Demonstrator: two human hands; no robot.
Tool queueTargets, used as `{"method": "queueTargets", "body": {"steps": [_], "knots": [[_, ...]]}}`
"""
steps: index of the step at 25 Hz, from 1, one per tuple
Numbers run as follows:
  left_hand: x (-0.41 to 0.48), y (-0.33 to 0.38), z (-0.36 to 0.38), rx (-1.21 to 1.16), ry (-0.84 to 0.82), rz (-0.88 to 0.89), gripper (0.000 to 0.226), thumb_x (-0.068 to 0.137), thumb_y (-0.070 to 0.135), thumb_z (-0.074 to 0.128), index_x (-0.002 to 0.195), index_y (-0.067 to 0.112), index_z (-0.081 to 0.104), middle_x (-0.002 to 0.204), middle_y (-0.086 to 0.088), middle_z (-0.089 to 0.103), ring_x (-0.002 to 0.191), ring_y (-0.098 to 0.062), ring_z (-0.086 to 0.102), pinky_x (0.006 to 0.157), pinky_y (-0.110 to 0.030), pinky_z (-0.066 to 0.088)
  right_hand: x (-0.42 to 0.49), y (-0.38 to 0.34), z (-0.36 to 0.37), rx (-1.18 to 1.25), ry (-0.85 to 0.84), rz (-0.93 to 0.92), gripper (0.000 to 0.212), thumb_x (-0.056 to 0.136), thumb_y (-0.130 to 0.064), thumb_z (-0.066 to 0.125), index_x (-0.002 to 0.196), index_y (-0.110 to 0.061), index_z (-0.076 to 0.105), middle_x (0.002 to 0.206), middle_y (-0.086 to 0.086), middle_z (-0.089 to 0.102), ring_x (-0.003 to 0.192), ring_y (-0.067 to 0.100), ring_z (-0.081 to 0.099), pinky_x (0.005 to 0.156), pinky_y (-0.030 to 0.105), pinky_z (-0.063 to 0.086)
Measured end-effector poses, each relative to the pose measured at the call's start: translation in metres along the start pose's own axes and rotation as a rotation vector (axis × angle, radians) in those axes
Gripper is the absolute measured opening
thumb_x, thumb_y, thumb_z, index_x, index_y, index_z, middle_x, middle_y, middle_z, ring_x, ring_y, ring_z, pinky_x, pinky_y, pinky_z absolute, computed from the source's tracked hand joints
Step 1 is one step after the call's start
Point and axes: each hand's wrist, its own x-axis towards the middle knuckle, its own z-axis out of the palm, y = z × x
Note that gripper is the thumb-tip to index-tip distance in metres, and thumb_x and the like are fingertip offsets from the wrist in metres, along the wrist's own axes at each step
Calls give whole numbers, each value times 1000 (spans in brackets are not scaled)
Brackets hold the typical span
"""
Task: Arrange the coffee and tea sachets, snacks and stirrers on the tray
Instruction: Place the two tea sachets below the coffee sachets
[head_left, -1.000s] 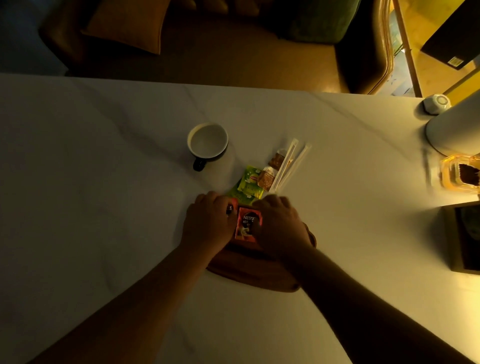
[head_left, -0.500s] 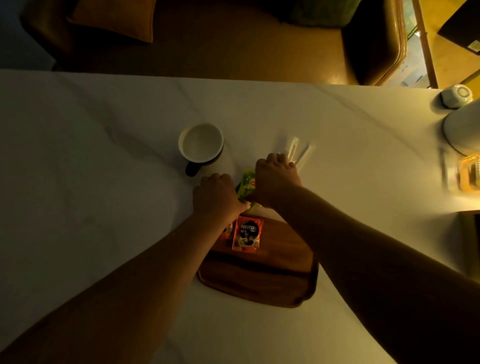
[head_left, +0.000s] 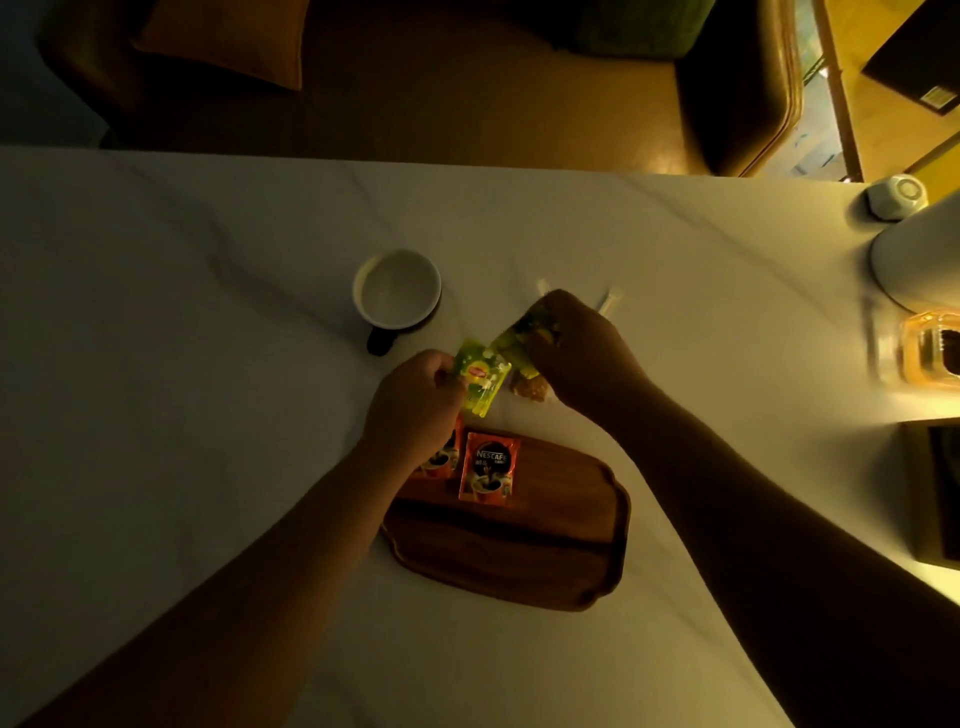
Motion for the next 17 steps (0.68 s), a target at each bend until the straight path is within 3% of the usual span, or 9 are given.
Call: {"method": "queueTargets", "body": {"steps": [3,5,7,8,11,13,15,17], "knots": [[-36,-18,-10,-208,-17,-139,8,88,38,61,91,32,66,76,6,71,63,-6,68,56,-28,52,-42,10,-6,142,-9,158,21,93,-23,68,108,-28,54,88,-11,61,65,6,66,42,13,49],[-64,-38,-11,-369,-59,-232,1,88,32,68,88,33,67,83,4,75,67,-8,73,64,-31,59,-76,19,3,213,-113,301,27,86,-21,76,103,-29,55,92,-5,65,72,15,71,52,25,60],[-91,-58,-7,-439,-74,-309,7,89,24,71,84,28,68,81,-2,75,65,-14,73,66,-37,61,-105,26,21,131,-249,371,25,84,-19,77,93,-34,58,92,-2,67,78,18,70,65,36,63],[-102,-67,-5,-429,-81,-334,8,88,23,72,81,25,68,74,-1,74,62,-15,72,64,-38,60,-116,29,32,96,-307,375,24,85,-19,75,92,-36,60,90,-4,67,78,15,69,65,33,62],[-125,-86,1,-257,-119,-289,14,87,33,72,79,23,69,58,3,69,50,-7,63,51,-28,52,-137,33,65,31,-371,339,20,90,-23,72,109,-28,68,80,-16,59,69,0,60,46,11,45],[-128,-88,4,-117,-102,-238,20,85,43,71,81,23,67,62,3,68,55,-8,64,51,-28,50,-141,32,81,32,-358,328,29,91,-26,72,119,-27,65,83,-18,59,69,-2,59,40,8,42],[-126,-87,4,61,-39,-175,24,84,50,70,80,29,60,67,10,63,61,-5,61,52,-27,45,-143,30,90,11,-330,310,36,92,-27,71,127,-31,60,97,-13,65,75,1,63,44,10,46],[-125,-88,3,195,2,-118,28,81,57,69,79,33,55,67,14,58,61,-2,56,50,-25,39,-147,30,94,-120,-279,215,43,90,-31,72,130,-34,56,115,-6,65,92,8,63,60,16,52]]}}
